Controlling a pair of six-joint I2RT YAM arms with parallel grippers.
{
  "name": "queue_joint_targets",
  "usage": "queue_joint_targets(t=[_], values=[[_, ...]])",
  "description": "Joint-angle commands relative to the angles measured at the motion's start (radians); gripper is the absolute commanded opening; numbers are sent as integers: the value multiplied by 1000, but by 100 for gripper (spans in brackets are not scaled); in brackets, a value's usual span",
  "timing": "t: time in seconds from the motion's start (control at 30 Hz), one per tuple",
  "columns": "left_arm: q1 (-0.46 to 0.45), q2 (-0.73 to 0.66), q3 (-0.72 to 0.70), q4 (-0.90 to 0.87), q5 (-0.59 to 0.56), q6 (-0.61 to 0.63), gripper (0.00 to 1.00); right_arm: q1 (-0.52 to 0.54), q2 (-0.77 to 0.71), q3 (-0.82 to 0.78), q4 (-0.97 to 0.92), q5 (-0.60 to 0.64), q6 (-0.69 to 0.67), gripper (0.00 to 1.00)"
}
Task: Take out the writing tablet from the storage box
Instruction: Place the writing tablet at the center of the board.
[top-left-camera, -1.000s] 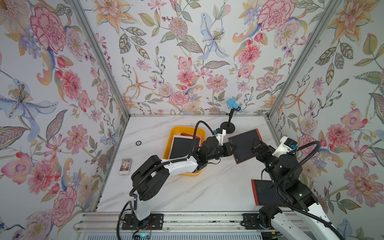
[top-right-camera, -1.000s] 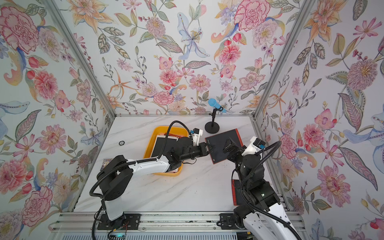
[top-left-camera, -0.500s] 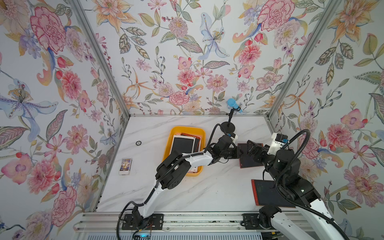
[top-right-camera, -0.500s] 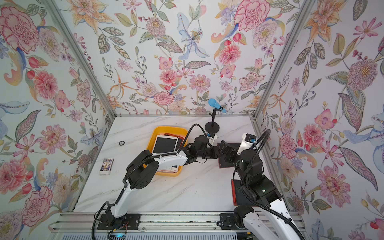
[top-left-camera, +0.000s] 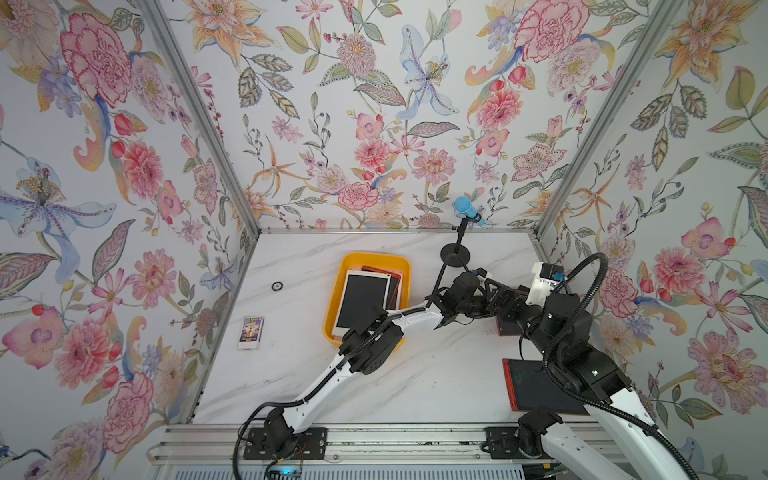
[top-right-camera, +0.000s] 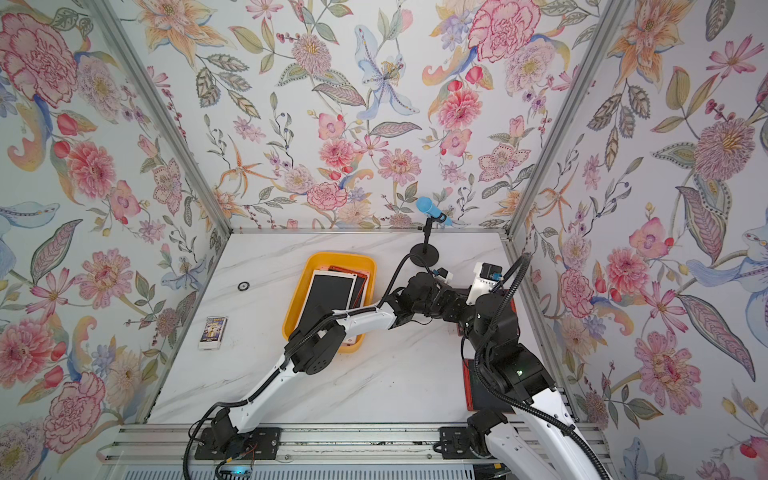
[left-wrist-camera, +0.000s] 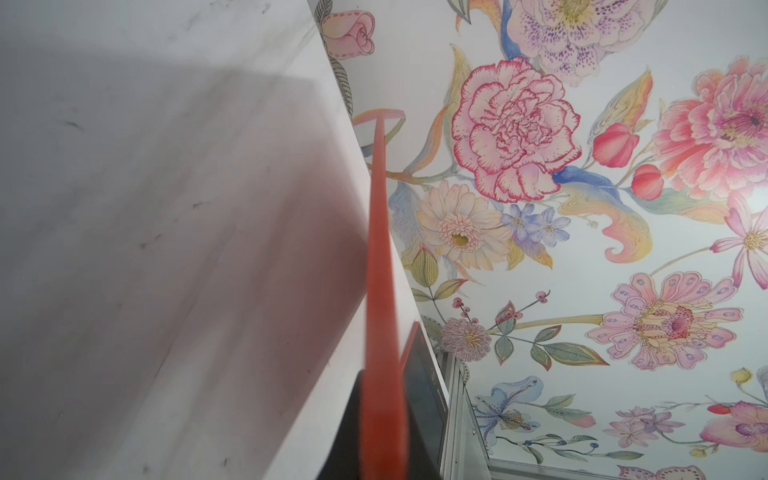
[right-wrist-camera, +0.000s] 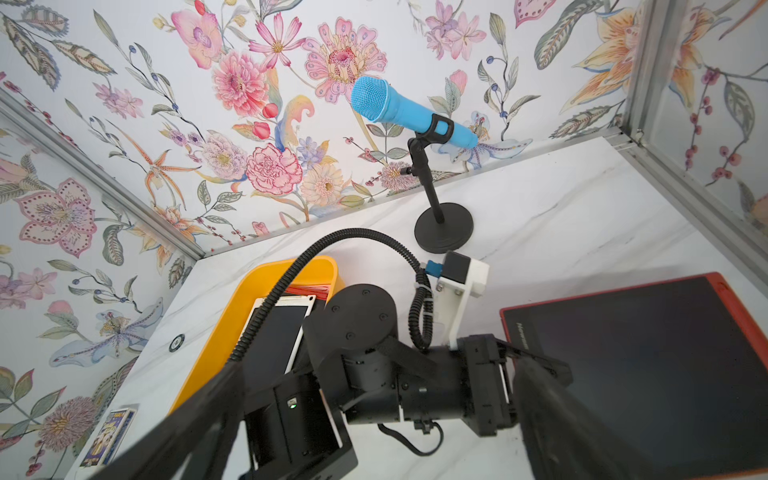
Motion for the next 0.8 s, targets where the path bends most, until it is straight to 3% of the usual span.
queue_joint_targets(t=[0.0, 0.4, 0.77], values=[[-17, 78, 83, -32, 40, -50, 0, 4, 38, 7, 58, -31, -6, 100], [-34, 137, 125, -71, 47, -71, 1, 49, 155, 7, 183, -35, 9, 100], [-34, 34, -81, -57, 91, -14, 2, 83, 154, -9, 192, 9, 28, 100]])
